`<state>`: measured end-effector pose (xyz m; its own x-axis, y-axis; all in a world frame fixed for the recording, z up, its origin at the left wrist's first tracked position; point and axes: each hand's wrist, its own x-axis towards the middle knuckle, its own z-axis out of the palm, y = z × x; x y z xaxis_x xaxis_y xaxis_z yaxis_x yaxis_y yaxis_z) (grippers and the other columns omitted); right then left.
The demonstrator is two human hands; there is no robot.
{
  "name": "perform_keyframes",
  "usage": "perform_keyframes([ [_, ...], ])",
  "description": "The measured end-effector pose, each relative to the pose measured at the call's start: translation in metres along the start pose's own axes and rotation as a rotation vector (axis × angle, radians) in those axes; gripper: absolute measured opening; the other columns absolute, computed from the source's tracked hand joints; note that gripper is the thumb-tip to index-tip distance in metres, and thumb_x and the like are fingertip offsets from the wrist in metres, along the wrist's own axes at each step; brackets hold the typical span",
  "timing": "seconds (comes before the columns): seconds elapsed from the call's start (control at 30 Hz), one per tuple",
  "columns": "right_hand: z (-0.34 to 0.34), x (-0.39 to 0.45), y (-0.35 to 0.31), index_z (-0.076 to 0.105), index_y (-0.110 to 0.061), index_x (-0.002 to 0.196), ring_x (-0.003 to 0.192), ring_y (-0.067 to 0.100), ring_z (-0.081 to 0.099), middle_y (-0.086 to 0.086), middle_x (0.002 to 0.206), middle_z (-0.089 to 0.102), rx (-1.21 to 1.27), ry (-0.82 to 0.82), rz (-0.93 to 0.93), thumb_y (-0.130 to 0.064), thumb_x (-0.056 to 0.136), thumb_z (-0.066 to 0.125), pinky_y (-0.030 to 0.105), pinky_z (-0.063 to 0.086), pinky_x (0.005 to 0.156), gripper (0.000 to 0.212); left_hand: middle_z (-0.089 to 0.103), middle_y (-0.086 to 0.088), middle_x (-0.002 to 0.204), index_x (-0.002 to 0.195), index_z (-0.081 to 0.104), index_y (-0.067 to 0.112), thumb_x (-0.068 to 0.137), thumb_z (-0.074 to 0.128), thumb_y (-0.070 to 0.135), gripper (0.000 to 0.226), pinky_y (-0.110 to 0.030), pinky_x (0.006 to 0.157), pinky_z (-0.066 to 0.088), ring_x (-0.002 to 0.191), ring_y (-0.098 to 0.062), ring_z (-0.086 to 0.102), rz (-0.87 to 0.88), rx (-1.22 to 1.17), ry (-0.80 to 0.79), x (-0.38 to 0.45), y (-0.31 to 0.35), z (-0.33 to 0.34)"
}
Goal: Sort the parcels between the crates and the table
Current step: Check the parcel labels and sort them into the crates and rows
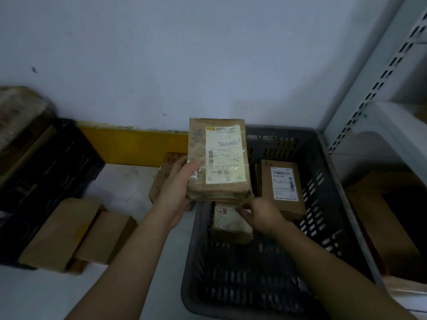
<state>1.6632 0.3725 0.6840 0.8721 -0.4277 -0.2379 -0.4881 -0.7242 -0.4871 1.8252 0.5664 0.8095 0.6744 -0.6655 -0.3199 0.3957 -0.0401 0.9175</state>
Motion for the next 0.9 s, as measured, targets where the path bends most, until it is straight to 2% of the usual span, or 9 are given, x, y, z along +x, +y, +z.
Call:
perform_keyframes([
  [0.1, -0.053, -0.025, -0.02, 0.066, -0.041, 0.114, 0.102, 0.013, 0.071, -0.009, 0.111, 0.075, 0.483, 0.28, 0.178, -0.053, 0.11, 0.053, 0.034, 0.058, 0.081, 0.019, 0.077, -0.001, 0.129, 0.15, 0.051, 0.029, 0.095, 0.07, 0.049, 0.062, -0.055, 0.108, 0.055, 0.119, -0.023, 0.074, -0.005, -0.001, -0.046, -0.001, 0.0, 0.009],
  [0.17, -0.085, -0.047, -0.033, 0.071, -0.043, 0.126, 0.115, 0.013, 0.071, -0.011, 0.123, 0.075, 0.832, 0.274, 0.233, -0.071, 0.104, 0.049, 0.04, 0.06, 0.091, 0.042, 0.076, 0.001, 0.13, 0.154, 0.045, 0.032, 0.099, 0.069, 0.049, 0.062, -0.056, 0.107, 0.056, 0.119, -0.022, 0.074, -0.004, 0.043, -0.102, -0.003, -0.002, 0.017],
  [0.23, -0.106, -0.068, -0.039, 0.065, -0.052, 0.138, 0.128, 0.015, 0.067, -0.013, 0.138, 0.071, 0.966, 0.187, 0.219, -0.085, 0.094, 0.051, 0.05, 0.058, 0.103, 0.057, 0.075, 0.004, 0.131, 0.157, 0.038, 0.038, 0.095, 0.07, 0.057, 0.073, -0.055, 0.105, 0.057, 0.118, -0.021, 0.074, -0.005, 0.111, -0.162, -0.005, -0.009, 0.026],
  [0.33, -0.115, -0.091, -0.041, 0.055, -0.045, 0.149, 0.118, 0.018, 0.076, -0.008, 0.133, 0.076, 0.993, 0.11, 0.241, -0.072, 0.091, 0.068, 0.047, 0.065, 0.094, 0.065, 0.072, 0.009, 0.137, 0.158, 0.028, 0.052, 0.09, 0.068, 0.071, 0.081, -0.051, 0.104, 0.057, 0.116, -0.014, 0.074, -0.064, 0.255, -0.257, -0.013, -0.022, 0.041],
  [0.43, -0.102, -0.103, -0.031, 0.039, -0.04, 0.16, 0.104, 0.02, 0.081, -0.004, 0.128, 0.077, 0.965, 0.086, 0.375, -0.058, 0.091, 0.078, 0.047, 0.068, 0.082, 0.081, 0.069, 0.015, 0.134, 0.161, 0.027, 0.041, 0.097, 0.061, 0.068, 0.077, -0.032, 0.095, 0.055, 0.106, -0.006, 0.074, -0.065, 0.539, -0.327, -0.022, -0.024, 0.05],
  [0.5, -0.087, -0.111, -0.021, 0.033, -0.046, 0.16, 0.104, 0.023, 0.081, -0.002, 0.128, 0.077, 0.937, 0.012, 0.46, -0.054, 0.091, 0.081, 0.053, 0.068, 0.081, 0.084, 0.061, 0.01, 0.142, 0.16, 0.033, 0.031, 0.106, 0.056, 0.049, 0.062, -0.03, 0.09, 0.052, 0.118, -0.011, 0.065, 0.145, 0.856, -0.281, -0.023, -0.025, 0.051],
  [0.6, -0.054, -0.12, -0.011, 0.027, -0.044, 0.163, 0.108, 0.025, 0.08, -0.004, 0.123, 0.08, 0.886, -0.186, 0.524, -0.053, 0.089, 0.083, 0.055, 0.066, 0.087, 0.093, 0.047, -0.001, 0.158, 0.163, 0.033, 0.023, 0.105, 0.054, 0.045, 0.064, -0.041, 0.114, 0.043, 0.146, -0.025, 0.043, 0.432, 1.13, -0.129, -0.019, -0.027, 0.043],
  [0.77, 0.004, -0.113, -0.005, 0.024, -0.033, 0.165, 0.121, 0.022, 0.075, -0.003, 0.134, 0.076, 0.893, -0.343, 0.547, -0.043, 0.072, 0.098, 0.051, 0.058, 0.108, 0.119, 0.042, -0.007, 0.161, 0.164, 0.032, 0.021, 0.105, 0.055, 0.048, 0.069, -0.044, 0.121, 0.032, 0.15, -0.03, 0.033, 0.438, 1.222, -0.065, -0.015, -0.04, 0.018],
  [0.9, 0.029, -0.103, -0.006, 0.026, -0.028, 0.164, 0.127, 0.021, 0.071, -0.004, 0.138, 0.073, 0.866, -0.446, 0.565, -0.036, 0.08, 0.092, 0.049, 0.056, 0.111, 0.107, 0.036, -0.004, 0.164, 0.163, 0.034, 0.022, 0.105, 0.056, 0.046, 0.066, -0.043, 0.118, 0.034, 0.15, -0.03, 0.034, 0.397, 1.202, -0.097, -0.017, -0.054, 0.007],
])
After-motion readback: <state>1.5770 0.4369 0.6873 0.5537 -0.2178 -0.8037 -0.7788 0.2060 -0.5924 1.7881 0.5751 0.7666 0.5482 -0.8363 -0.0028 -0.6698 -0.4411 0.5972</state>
